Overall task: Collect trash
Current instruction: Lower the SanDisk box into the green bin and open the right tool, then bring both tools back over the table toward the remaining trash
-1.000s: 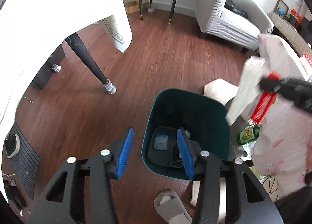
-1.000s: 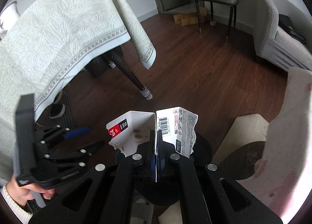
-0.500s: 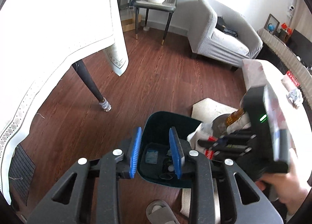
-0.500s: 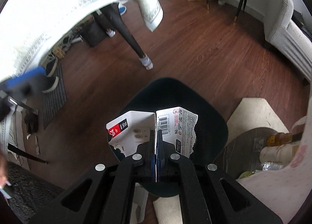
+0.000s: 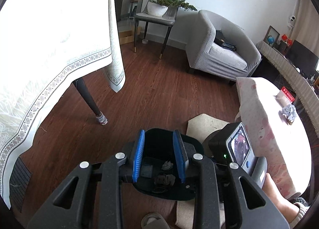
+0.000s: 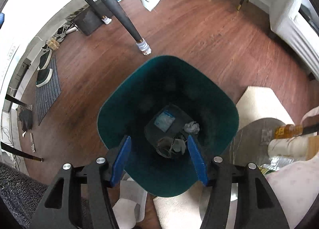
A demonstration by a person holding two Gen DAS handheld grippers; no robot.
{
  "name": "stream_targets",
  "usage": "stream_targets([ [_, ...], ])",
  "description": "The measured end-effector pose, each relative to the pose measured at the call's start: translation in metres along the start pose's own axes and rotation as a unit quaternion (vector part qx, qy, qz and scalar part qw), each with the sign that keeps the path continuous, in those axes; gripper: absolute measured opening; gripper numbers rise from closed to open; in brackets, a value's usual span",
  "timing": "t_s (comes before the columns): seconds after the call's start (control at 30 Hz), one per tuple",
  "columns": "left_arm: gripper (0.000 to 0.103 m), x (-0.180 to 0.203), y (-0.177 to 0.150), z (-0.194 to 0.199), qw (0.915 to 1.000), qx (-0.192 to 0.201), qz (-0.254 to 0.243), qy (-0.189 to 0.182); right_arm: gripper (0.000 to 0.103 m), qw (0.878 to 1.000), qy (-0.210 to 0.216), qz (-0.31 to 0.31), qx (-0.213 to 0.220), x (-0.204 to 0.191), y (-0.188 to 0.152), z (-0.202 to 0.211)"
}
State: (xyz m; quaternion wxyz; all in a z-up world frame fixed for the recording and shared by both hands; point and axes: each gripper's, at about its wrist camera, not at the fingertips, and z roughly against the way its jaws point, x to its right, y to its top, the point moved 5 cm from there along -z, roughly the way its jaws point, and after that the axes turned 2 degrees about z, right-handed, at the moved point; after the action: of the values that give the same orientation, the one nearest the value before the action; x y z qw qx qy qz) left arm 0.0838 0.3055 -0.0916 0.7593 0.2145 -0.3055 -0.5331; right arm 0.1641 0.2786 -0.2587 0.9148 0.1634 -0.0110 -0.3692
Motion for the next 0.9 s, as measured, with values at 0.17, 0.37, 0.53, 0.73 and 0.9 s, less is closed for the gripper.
stream_targets([
  [0.17,0.030,0.011,0.008,0.013,0.9997,0.022,0.003,-0.014,0.060,1.000,0.002,-0.001,0.024,0.003,0.000,0.023],
  [0.37,0.030,0.031,0.015,0.023,0.9990,0.040,-0.008,-0.017,0.057,0.997,0.011,0.007,0.072,0.001,0.004,0.068],
  [0.53,0.030,0.049,0.019,0.028,0.9982,0.053,-0.023,-0.014,0.053,0.992,0.005,0.027,0.123,-0.003,0.004,0.117],
  [0.73,0.030,0.071,0.026,0.032,0.9969,0.067,-0.030,-0.028,0.053,0.986,-0.005,0.025,0.163,0.011,-0.002,0.163],
  [0.9,0.030,0.097,0.027,0.029,0.9961,0.068,-0.038,-0.042,0.053,0.984,-0.017,0.012,0.179,0.032,-0.014,0.184],
])
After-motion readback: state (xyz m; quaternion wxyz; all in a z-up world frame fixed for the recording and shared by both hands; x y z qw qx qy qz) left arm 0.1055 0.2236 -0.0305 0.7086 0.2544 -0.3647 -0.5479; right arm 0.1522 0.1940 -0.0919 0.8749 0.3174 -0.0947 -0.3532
